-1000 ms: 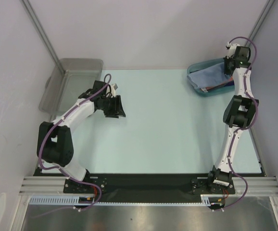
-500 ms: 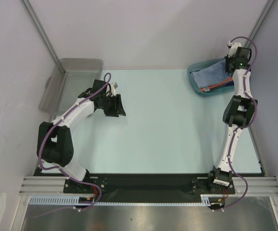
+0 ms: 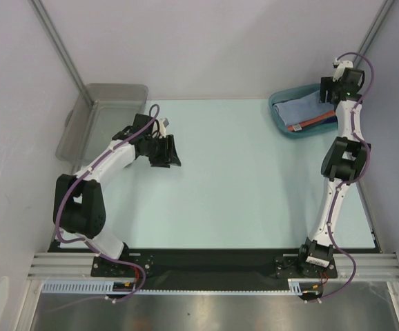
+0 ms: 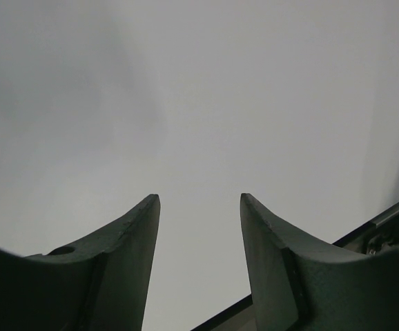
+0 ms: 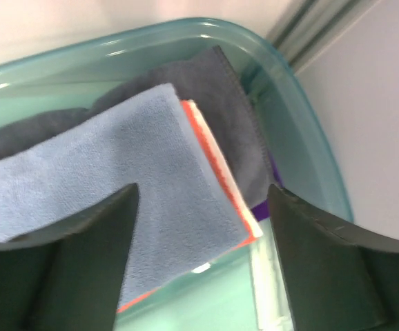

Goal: Fold and stack the towels
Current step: Neatly place the folded towel into the bin

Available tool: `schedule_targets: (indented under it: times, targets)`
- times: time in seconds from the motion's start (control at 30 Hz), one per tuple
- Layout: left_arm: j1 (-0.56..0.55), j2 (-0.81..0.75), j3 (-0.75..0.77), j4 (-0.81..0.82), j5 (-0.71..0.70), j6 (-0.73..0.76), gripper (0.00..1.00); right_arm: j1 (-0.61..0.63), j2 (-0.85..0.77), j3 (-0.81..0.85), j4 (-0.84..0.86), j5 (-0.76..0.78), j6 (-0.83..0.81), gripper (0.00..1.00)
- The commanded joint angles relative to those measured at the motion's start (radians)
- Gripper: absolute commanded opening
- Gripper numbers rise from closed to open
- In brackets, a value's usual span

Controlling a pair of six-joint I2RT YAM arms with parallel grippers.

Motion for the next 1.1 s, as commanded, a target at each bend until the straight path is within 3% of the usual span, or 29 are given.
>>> schedule_targets:
  times: [0.0, 0.1, 0.2, 0.33, 0.5, 0.77, 1.07]
  targets:
    - [0.004, -0.034, 0.04, 0.011, 0.021, 0.013, 0.56, -0.005, -0.102, -0.031, 0.066, 0.026, 0.058, 0.85]
    - [0.004, -0.111, 0.011, 0.068, 0.013, 0.009, 0.59, 0.014, -0.192, -0.141, 0.085, 0.004, 0.093, 0.87]
    - [0.004, -0.16, -0.003, 0.099, 0.006, 0.01, 0.63, 0.04, -0.261, -0.221, 0.074, -0.061, 0.174, 0.75]
    - [0.005, -0.157, -0.005, 0.096, 0.048, 0.017, 0.64, 0.063, -0.348, -0.353, 0.103, -0.208, 0.247, 0.26]
    - [0.005, -0.168, -0.022, 0.102, 0.076, 0.024, 0.64, 0.107, -0.341, -0.457, 0.186, -0.372, 0.308, 0.22]
    - [0.004, -0.156, -0.014, 0.097, 0.082, 0.033, 0.64, 0.11, -0.148, -0.41, 0.361, -0.686, 0.535, 0.2]
    - [0.005, -0.139, -0.003, 0.089, 0.081, 0.033, 0.64, 0.103, -0.06, -0.335, 0.278, -0.69, 0.515, 0.18]
